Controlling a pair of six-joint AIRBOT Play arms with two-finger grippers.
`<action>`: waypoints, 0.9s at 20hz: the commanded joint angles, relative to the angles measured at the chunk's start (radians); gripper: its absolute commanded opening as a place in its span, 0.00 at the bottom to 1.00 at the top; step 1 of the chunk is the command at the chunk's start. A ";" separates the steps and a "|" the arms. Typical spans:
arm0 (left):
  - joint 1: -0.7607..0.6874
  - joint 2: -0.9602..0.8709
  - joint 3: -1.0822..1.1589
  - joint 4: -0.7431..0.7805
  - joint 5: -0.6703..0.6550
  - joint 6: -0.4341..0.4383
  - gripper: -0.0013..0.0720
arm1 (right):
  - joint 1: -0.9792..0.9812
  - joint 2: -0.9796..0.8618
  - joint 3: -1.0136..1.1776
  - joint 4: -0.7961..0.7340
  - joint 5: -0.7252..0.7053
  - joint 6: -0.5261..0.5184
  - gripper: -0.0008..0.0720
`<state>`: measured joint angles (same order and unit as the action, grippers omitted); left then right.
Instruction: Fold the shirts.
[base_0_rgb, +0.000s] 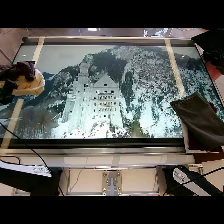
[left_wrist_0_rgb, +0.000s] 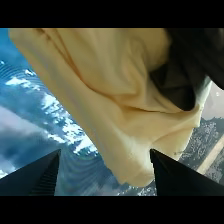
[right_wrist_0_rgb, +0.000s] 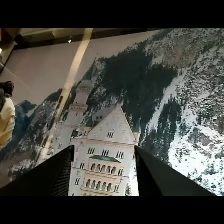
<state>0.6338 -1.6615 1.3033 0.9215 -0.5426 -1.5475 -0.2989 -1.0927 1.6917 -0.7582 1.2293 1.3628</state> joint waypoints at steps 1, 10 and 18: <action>0.007 -0.145 0.002 -0.348 0.060 0.186 0.91 | 0.000 0.000 0.001 0.058 -0.082 0.042 0.60; -0.050 -0.253 0.142 -0.586 0.114 0.411 0.50 | 0.000 0.000 0.001 0.100 -0.106 0.042 0.59; -0.033 -0.193 0.150 -0.608 -0.189 0.411 0.03 | 0.000 0.000 0.001 0.108 -0.146 0.041 0.41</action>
<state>0.5930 -1.8900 1.4483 0.3347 -0.5640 -1.1439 -0.2989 -1.0927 1.6917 -0.6590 1.1084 1.4036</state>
